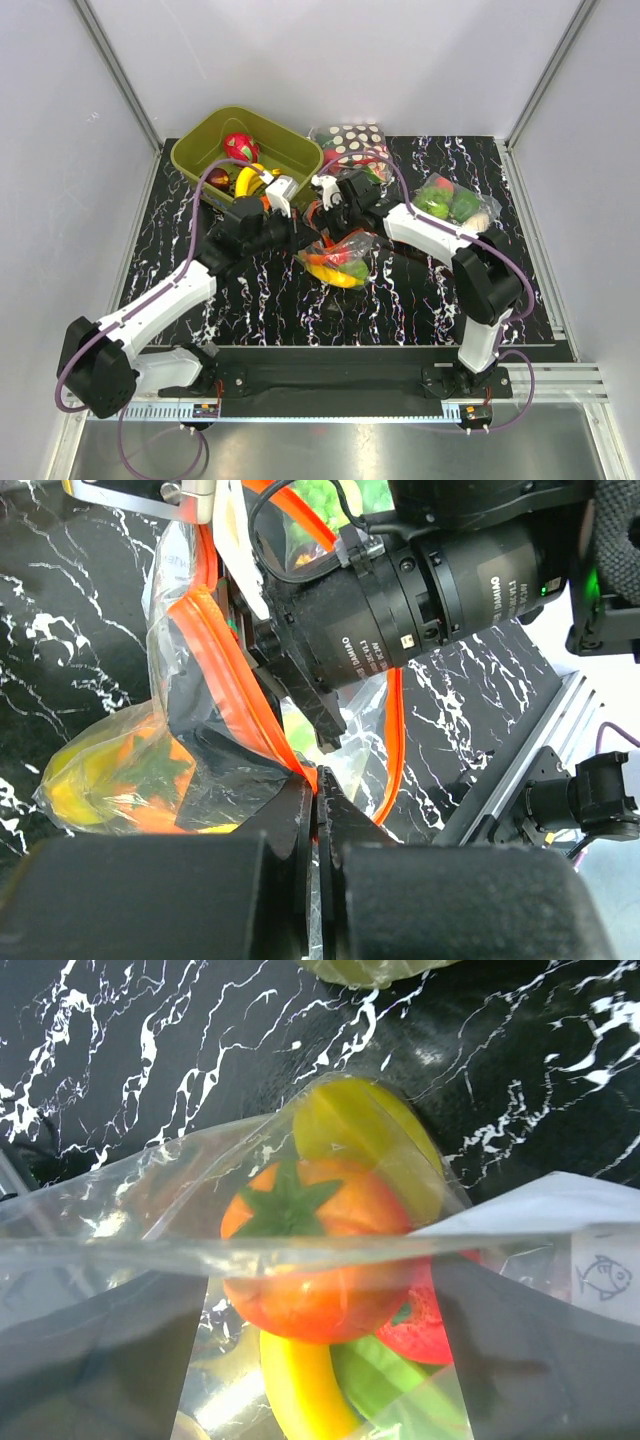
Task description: Open the zip-top bag and remove the fake food
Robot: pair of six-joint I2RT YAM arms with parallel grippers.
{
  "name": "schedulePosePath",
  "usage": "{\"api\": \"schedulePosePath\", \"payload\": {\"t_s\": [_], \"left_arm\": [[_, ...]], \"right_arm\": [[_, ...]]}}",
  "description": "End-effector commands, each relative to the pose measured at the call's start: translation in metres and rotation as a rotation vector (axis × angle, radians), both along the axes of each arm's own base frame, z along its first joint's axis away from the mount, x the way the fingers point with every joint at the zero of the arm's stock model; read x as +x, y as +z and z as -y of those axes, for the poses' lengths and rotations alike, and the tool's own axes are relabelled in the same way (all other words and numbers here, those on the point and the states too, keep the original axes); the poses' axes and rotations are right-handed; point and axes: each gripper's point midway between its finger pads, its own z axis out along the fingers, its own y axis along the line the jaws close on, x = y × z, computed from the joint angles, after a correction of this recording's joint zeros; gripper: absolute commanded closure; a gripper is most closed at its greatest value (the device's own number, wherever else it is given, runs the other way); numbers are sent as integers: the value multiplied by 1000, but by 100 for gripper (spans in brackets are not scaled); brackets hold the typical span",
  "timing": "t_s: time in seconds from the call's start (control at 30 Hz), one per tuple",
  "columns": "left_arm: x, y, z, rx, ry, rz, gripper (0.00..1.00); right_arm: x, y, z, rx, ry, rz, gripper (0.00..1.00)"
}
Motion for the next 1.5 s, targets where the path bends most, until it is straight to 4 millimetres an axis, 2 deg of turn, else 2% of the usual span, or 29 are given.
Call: {"api": "schedulePosePath", "payload": {"t_s": [0.0, 0.23, 0.4, 0.57, 0.73, 0.8, 0.83, 0.9, 1.03, 1.23, 1.3, 1.47], "left_arm": [[3, 17, 0, -39, 14, 64, 100], [2, 11, -3, -34, 23, 60, 100], [2, 8, -6, -25, 40, 60, 100], [8, -2, -14, 6, 82, 52, 100], [23, -25, -33, 65, 167, 34, 100], [26, -37, -36, 82, 178, 2, 100], [30, -39, -39, 77, 188, -3, 100], [31, -46, -41, 78, 192, -19, 100], [35, -56, -48, 91, 213, -39, 100], [36, -67, -54, 105, 224, -66, 100], [36, -68, -55, 104, 224, -67, 100], [33, -70, -50, 89, 200, -80, 100]], "right_arm": [[-9, -6, -12, 24, 34, -26, 0], [-19, -29, -18, -9, 30, -65, 3], [-20, -24, -14, -12, 7, -63, 42], [-20, 20, -7, 24, -7, 13, 53], [-25, 68, 8, 43, -41, 96, 54], [-29, 77, 16, 32, -56, 105, 54], [-32, 89, 20, 46, -61, 126, 54], [-35, 98, 27, 45, -74, 139, 54], [-39, 131, 46, 72, -123, 189, 54], [-34, 162, 71, 87, -207, 270, 55], [-30, 166, 77, 90, -231, 284, 56], [-22, 186, 76, 179, -267, 343, 57]]}}
